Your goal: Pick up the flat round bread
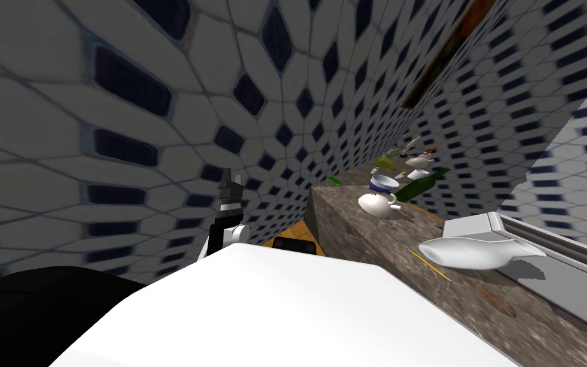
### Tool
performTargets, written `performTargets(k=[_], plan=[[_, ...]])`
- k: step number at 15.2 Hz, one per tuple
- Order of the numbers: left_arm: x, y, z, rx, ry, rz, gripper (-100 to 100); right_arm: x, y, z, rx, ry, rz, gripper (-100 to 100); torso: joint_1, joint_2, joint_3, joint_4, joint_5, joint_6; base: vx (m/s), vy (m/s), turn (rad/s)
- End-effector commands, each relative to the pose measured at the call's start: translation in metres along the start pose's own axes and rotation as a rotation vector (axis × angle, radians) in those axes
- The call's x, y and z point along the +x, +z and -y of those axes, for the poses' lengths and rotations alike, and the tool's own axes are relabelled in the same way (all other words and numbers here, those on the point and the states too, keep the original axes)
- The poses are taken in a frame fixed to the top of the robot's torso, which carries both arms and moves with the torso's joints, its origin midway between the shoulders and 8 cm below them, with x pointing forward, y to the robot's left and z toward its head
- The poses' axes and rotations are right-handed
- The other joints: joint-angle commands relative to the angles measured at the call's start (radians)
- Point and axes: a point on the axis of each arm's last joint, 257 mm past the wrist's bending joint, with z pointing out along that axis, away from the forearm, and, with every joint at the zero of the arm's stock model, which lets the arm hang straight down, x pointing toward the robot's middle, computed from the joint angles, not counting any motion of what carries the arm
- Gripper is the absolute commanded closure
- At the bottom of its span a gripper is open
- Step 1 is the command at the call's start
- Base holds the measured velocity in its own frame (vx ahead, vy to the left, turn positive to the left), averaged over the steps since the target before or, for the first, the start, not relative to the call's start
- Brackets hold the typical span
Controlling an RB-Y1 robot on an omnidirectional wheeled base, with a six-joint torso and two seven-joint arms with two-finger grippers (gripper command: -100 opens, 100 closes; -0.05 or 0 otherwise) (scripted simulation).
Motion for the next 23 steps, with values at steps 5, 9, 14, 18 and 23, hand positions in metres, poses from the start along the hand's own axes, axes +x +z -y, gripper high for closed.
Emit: performTargets(k=[5, 9, 14, 18, 23], plan=[[0.000, 0.000, 0.000, 0.000, 0.000, 0.000, 0, 0.000, 0.000, 0.000, 0.000, 0.000, 0.000, -100, 0.001, 0.000, 0.000, 0.000, 0.000, 0.000, 0.001, -0.003, 0.007], [0.000, 0.000, 0.000, 0.000, 0.000, 0.000, 0, 0.000, 0.001, 0.001, 0.006, -0.014, 0.003, -100, -0.005, 0.000, 0.000, 0.000, -0.001, -0.002, -0.029, -0.087, 0.211], [0.000, 0.000, 0.000, 0.000, 0.000, 0.000, 0, 0.003, 0.005, -0.006, 0.001, -0.060, -0.016, -100, -0.015, 0.005, 0.003, 0.001, -0.004, -0.001, -0.089, -0.195, 0.282], [0.000, 0.000, 0.000, 0.000, 0.000, 0.000, 0, 0.004, 0.010, -0.016, -0.014, -0.133, -0.041, -100, -0.016, 0.003, 0.002, 0.001, -0.004, -0.001, -0.090, -0.201, 0.298], [0.000, 0.000, 0.000, 0.000, 0.000, 0.000, 0, 0.018, 0.019, -0.018, -0.016, -0.137, -0.047, -100, -0.010, 0.001, 0.001, 0.000, -0.003, 0.000, -0.066, -0.139, 0.168]])
